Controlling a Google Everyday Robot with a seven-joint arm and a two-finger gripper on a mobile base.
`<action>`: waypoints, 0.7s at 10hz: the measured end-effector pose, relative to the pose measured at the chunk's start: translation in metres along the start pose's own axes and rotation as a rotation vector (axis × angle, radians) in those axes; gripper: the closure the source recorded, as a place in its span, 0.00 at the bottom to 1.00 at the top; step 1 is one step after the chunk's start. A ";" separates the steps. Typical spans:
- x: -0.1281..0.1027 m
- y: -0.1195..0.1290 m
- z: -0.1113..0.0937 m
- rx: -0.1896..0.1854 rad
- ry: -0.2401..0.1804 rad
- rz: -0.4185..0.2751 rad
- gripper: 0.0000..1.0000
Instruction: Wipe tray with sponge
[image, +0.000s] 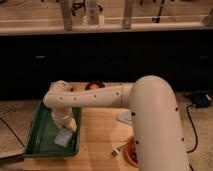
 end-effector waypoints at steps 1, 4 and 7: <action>0.000 0.001 0.000 0.000 -0.001 0.000 0.97; 0.020 -0.009 -0.008 -0.005 0.021 -0.009 0.97; 0.036 -0.033 -0.013 -0.010 0.033 -0.053 0.97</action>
